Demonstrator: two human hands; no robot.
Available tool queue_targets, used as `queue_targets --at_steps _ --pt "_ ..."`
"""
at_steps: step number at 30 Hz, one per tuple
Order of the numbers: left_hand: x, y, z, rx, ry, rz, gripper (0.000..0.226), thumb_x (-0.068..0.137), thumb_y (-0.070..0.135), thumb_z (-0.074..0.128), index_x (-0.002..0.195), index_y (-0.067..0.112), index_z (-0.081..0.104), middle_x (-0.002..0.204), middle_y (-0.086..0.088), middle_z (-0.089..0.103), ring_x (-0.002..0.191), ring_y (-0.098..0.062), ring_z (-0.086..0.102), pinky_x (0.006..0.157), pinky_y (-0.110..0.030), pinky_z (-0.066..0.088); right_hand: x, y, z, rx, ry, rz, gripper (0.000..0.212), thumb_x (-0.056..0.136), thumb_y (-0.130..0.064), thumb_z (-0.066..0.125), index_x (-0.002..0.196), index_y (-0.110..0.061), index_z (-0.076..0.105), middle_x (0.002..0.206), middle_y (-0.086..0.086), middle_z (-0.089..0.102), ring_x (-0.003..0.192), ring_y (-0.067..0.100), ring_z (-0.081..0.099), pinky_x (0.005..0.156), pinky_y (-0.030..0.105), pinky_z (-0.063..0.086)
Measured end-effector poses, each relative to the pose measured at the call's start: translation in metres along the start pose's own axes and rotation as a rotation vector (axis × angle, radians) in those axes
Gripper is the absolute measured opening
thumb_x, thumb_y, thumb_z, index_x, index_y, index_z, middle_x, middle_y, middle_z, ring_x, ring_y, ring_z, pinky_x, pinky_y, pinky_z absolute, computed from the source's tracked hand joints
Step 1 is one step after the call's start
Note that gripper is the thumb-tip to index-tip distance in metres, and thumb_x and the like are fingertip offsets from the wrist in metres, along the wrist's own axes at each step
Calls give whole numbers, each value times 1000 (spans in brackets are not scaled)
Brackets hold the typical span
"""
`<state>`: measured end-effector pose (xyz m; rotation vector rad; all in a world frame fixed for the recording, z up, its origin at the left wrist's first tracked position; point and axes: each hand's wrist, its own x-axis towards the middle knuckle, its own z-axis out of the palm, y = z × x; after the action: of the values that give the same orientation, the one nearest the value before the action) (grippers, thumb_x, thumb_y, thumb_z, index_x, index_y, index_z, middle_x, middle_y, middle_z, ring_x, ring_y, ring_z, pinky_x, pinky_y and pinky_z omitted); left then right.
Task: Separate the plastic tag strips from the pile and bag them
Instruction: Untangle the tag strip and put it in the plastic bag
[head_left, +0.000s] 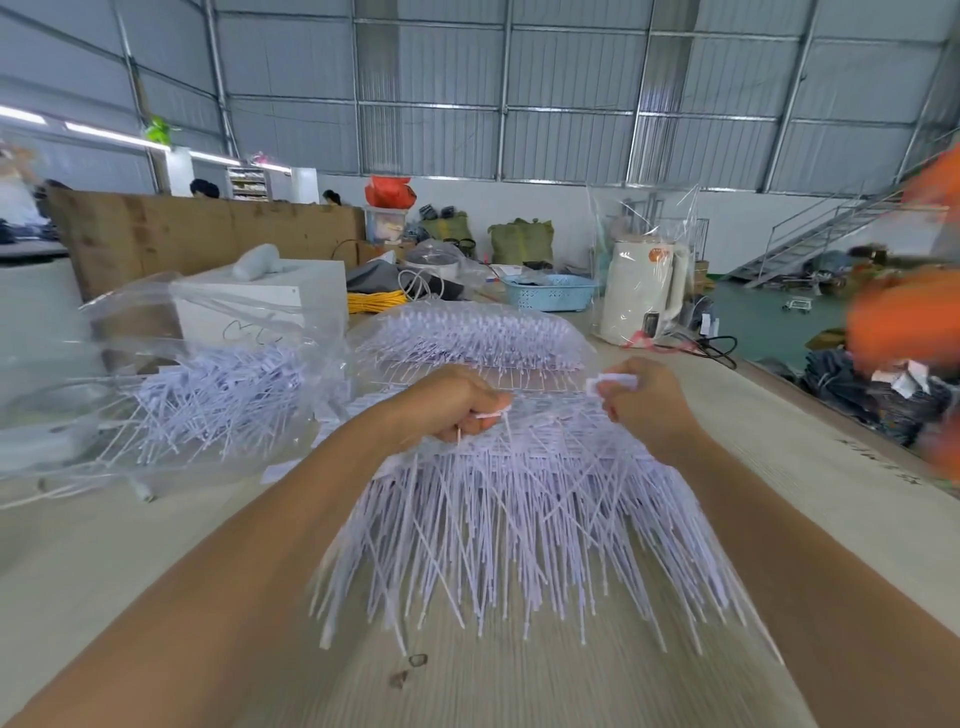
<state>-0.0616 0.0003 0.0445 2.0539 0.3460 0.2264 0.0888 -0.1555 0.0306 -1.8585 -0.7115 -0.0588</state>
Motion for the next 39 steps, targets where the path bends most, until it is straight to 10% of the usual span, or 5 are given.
queue_targets --at_steps 7,14,25,33,39 --pt "3 3 10 270 26 73 29 86 -6 48 72 16 61 62 -2 48 56 -14 41 54 -24 29 -12 -44 7 350 -304 108 3 87 4 58 86 3 61 73 14 59 61 20 54 58 30 46" --pt "2 6 13 276 54 183 46 85 1 59 113 23 30 96 -1 46 69 -15 52 52 -21 43 -18 -55 22 132 -398 65 13 85 -6 65 74 -11 61 76 9 61 65 14 53 59 25 44" --pt "1 -2 -2 281 184 168 21 83 22 71 95 13 56 76 1 61 61 -10 62 57 -16 47 -24 -56 33 244 -289 47 16 83 9 60 71 -2 57 61 15 55 48 19 49 48 27 40" --pt "0 -11 0 297 204 246 32 96 24 52 68 16 65 42 11 48 40 -1 38 49 -21 32 -24 -56 29 351 -305 125 33 81 11 62 110 -2 57 67 13 53 50 20 44 49 26 39" --pt "2 -9 5 282 263 195 44 94 33 54 53 21 56 38 8 47 44 -15 38 55 -26 32 -23 -57 29 237 -310 115 14 79 11 65 75 -1 59 61 13 54 45 16 47 44 22 41"
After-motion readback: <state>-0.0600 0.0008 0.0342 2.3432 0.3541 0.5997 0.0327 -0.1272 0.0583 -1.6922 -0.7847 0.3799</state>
